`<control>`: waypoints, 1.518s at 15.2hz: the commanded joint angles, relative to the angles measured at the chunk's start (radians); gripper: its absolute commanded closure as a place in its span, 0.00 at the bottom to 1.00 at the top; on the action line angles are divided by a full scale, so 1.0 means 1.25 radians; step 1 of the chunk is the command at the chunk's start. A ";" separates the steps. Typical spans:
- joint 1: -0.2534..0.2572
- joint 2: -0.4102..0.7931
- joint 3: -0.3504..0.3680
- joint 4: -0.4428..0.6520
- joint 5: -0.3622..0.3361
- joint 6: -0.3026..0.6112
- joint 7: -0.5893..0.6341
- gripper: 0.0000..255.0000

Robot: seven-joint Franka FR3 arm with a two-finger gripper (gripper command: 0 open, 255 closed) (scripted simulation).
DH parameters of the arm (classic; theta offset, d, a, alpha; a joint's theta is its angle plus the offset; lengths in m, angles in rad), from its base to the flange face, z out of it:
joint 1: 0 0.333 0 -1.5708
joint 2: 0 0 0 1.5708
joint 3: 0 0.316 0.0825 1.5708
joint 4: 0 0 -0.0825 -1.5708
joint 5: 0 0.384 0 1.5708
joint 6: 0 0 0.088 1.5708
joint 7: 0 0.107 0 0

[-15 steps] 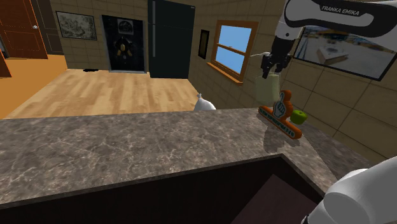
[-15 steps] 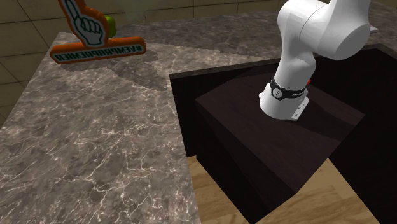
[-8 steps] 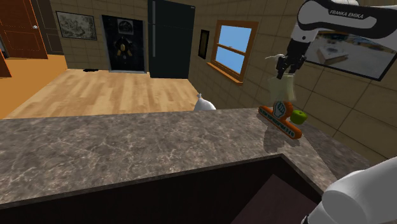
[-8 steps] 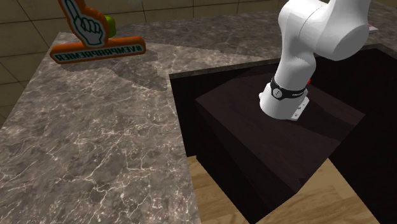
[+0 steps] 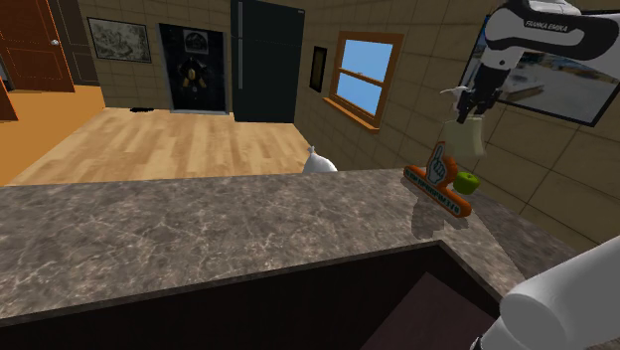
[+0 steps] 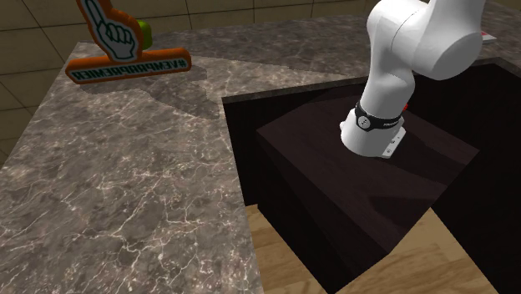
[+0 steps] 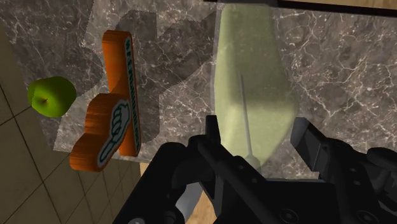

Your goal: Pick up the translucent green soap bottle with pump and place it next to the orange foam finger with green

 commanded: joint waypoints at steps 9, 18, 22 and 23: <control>-0.072 0.160 -0.156 0.168 0.076 -0.001 -0.230 1.00; -0.178 0.343 -0.245 0.341 0.208 -0.022 -0.401 1.00; -0.164 0.315 -0.242 0.263 0.189 0.033 -0.393 1.00; -0.161 0.309 -0.241 0.245 0.185 0.046 -0.391 1.00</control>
